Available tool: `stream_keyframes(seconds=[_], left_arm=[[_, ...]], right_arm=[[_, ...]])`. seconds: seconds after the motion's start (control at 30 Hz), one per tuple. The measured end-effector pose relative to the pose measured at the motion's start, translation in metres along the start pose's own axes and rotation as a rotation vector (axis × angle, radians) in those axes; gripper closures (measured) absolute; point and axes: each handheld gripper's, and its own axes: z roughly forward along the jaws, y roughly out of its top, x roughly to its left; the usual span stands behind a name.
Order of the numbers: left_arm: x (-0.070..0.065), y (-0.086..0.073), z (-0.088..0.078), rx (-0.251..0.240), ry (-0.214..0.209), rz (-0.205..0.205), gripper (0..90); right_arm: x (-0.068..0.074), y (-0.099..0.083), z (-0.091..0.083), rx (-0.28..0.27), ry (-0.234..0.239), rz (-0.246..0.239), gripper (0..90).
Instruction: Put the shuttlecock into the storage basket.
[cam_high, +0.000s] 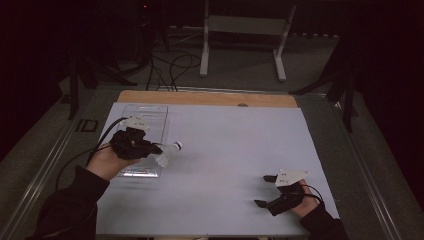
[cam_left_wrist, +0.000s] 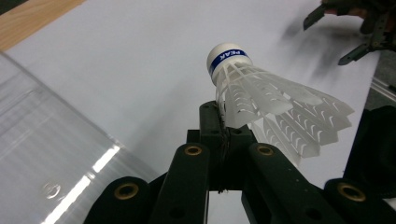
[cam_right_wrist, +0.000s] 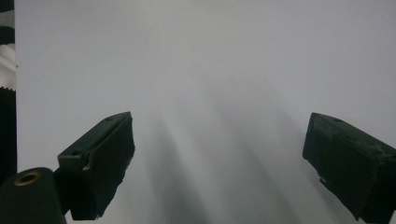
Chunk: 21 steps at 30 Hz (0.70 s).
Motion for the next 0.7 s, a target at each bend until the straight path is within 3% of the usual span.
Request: stream_keyframes(seconds=[0.17,0.2,0.4,0.7], left_arm=[[0.005,-0.001,-0.007,-0.017,0.021,-0.015,90.0],[0.007,0.0,-0.01,-0.016,0.045,-0.018,90.0],[0.013,0.003,-0.022,-0.039,0.087,-0.031,90.0],[0.019,0.008,-0.032,-0.046,0.186,-0.067,90.0]], right_arm=[[-0.001,-0.002,-0.003,-0.015,-0.008,0.012,8.9],[-0.001,-0.003,-0.004,-0.02,-0.004,0.017,8.9],[-0.003,-0.005,-0.003,-0.012,-0.002,0.027,8.9],[-0.002,-0.005,-0.002,-0.013,0.002,0.025,8.9]])
